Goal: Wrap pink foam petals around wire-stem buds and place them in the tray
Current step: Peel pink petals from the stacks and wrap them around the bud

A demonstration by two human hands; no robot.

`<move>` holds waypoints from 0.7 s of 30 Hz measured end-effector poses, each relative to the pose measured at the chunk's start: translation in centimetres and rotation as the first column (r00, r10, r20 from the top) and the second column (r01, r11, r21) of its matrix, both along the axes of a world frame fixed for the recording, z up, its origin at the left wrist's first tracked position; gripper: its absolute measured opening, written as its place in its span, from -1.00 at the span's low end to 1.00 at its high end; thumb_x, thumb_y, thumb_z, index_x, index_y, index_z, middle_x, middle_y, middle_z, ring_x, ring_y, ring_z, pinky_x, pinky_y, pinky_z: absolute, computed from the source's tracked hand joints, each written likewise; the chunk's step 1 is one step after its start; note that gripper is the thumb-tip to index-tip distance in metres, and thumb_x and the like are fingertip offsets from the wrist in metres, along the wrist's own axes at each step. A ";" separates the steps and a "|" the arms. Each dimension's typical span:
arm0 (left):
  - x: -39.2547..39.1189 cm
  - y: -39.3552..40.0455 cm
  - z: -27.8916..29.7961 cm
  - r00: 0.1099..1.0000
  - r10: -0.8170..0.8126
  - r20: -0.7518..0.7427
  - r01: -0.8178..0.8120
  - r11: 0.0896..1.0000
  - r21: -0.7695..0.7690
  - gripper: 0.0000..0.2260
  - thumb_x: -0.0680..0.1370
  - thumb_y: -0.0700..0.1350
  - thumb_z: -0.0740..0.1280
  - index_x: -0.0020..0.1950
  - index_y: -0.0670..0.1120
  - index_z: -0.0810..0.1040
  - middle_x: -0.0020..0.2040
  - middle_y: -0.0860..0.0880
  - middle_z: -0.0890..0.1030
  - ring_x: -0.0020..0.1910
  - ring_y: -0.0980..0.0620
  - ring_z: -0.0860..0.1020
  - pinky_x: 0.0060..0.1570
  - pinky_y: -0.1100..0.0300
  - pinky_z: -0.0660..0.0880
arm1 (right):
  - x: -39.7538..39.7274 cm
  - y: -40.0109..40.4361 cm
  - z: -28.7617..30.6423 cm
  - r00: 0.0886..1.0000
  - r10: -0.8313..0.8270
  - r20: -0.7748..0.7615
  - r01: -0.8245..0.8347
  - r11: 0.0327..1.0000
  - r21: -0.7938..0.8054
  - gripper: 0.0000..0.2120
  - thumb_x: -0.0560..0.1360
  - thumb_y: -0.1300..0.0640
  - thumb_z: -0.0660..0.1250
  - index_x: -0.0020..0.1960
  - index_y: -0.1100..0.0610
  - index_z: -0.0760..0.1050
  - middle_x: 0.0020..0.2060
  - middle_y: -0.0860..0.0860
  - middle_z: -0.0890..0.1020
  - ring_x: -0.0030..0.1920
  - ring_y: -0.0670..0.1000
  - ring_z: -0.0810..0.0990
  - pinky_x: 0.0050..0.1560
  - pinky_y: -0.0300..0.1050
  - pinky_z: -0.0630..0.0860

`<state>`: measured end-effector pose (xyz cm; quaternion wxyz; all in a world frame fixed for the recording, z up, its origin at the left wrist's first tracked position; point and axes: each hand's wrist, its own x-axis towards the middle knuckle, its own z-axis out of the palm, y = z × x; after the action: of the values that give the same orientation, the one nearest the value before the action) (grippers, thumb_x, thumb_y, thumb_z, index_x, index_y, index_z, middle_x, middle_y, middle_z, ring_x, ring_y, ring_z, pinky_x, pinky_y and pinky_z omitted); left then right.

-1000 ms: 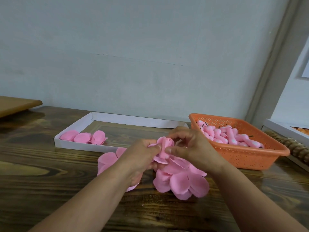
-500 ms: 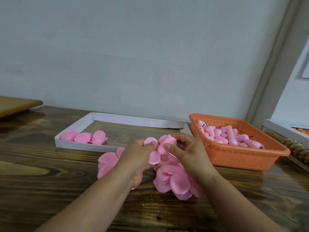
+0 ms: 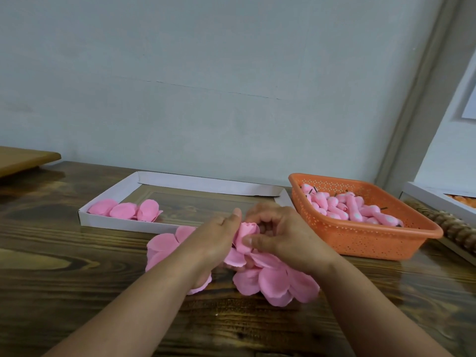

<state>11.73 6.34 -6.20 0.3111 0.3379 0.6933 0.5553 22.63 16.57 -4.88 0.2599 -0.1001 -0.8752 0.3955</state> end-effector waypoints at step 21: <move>-0.5 -0.1 0.7 0.944 -0.098 0.315 0.048 0.985 0.163 -0.71 0.65 -0.01 0.12 0.10 -0.16 0.55 -0.15 -0.23 0.69 -0.25 -0.13 0.68 -0.36 0.16 0.58 | -0.4 0.4 -1.4 0.972 -0.163 -0.168 0.105 0.946 -0.307 -0.70 0.37 0.39 0.44 -0.01 0.07 0.55 -0.26 0.02 0.65 -0.25 -0.07 0.62 -0.18 -0.16 0.59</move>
<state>11.21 6.27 -5.50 0.4137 0.2910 0.5754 0.6427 22.22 16.99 -6.27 0.3513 -0.1589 -0.7682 0.5110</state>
